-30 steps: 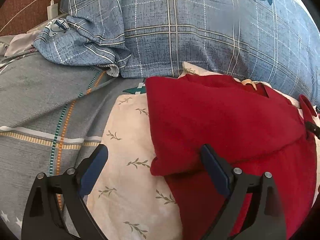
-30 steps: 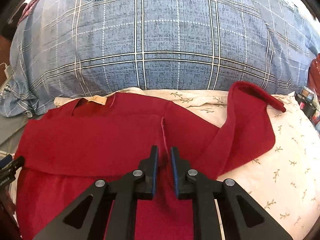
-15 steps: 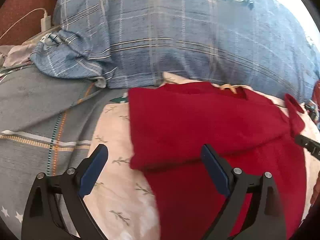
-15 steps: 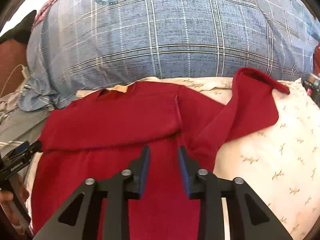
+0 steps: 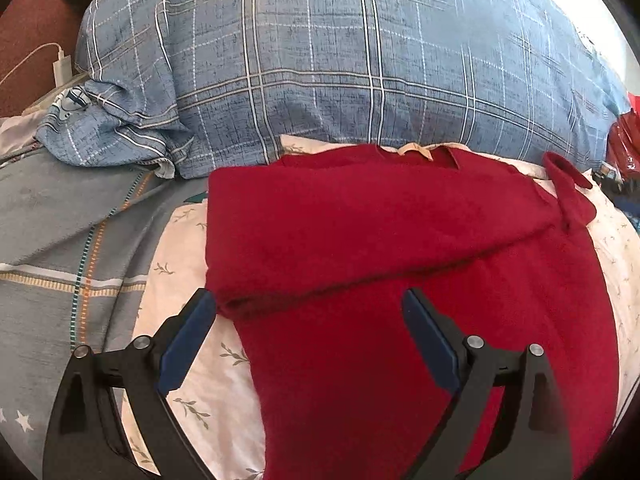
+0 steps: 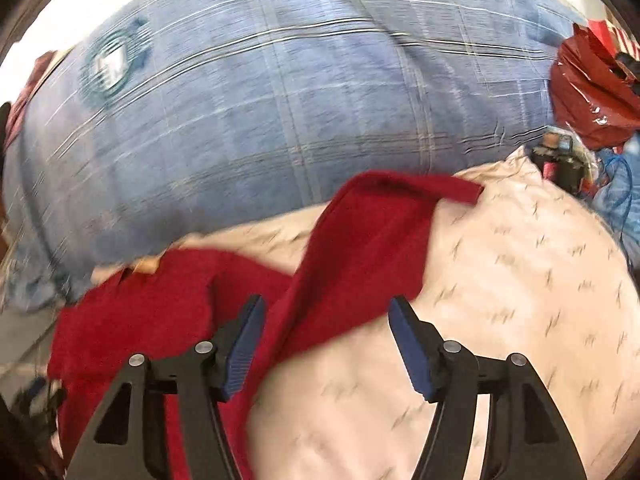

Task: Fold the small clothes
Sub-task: 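Move the right gripper to the sweater's other side and grasp its edge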

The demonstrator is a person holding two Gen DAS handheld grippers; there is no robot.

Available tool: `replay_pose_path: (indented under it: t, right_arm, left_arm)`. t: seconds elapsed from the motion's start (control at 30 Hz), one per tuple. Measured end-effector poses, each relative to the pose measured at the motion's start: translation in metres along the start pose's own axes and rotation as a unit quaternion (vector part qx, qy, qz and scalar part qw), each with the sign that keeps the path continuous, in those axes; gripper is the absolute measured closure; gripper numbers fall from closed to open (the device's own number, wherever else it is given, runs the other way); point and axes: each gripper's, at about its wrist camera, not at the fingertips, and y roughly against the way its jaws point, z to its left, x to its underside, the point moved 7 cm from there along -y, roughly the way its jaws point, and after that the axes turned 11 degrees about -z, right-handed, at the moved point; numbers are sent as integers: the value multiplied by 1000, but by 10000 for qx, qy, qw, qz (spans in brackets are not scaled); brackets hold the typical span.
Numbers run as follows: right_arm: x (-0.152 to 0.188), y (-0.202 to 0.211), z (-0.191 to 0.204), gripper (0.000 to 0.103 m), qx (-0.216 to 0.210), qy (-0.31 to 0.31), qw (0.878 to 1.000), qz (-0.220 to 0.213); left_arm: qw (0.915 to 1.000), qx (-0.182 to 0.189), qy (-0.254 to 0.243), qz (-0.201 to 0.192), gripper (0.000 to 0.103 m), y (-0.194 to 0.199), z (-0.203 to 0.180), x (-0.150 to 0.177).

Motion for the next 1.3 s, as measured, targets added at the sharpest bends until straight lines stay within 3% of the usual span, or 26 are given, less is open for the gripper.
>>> replay_pose_path:
  t: [0.17,0.47,0.5,0.53,0.57,0.6,0.63,0.73,0.87,1.03,1.1,1.2,1.27,1.3]
  right_arm:
    - [-25,-50,-7,37,383,-240,9988,173]
    - [-40,-152,-12,40,1368,84,9875,776]
    - [-37,-159,-18,49,1363,-20,9865,903]
    - [-36,-161,-23,69,1333,-106,9864,951]
    - [-36,-161,-27,81,1309,-101,9867,954]
    - [-36,-158,-29,89,1241,-39,9876,962]
    - [-37,-153,-29,90,1182,-7,9887,927]
    - [-47,-124,-27,92,873,137,9945,561]
    - [-67,-65,-3,92,-128,14,9999,89]
    - [-72,16,81,92,-1424,618,9870,-421]
    - [-54,36,131,90,-2023,1016,9732,-409]
    - [2,47,191,87,-2719,1540,9498,-154]
    - [43,43,213,75,-2932,1831,9380,248]
    - [70,38,218,66,-2836,2078,9347,525]
  left_arm:
    - [10000,23,-8,56,8,-3,0,2]
    - [9997,46,-188,126,8,-10,-1,2]
    - [9997,49,-195,124,8,-10,0,1]
    - [9997,57,-187,119,8,-10,0,1]
    - [9998,69,-176,112,8,-10,1,0]
    - [9998,78,-162,103,8,-9,1,0]
    - [9998,79,-150,95,8,-9,2,0]
    - [9999,30,-85,59,8,-7,7,-2]
    - [9998,-5,177,-51,8,0,18,-9]
    - [9984,-171,500,-192,8,3,37,-15]
    - [9976,-243,607,-216,8,2,44,-15]
    - [9961,-305,792,-229,8,-1,55,-15]
    - [9955,-296,864,-249,8,-1,58,-15]
    - [9954,-293,880,-258,8,-1,59,-15]
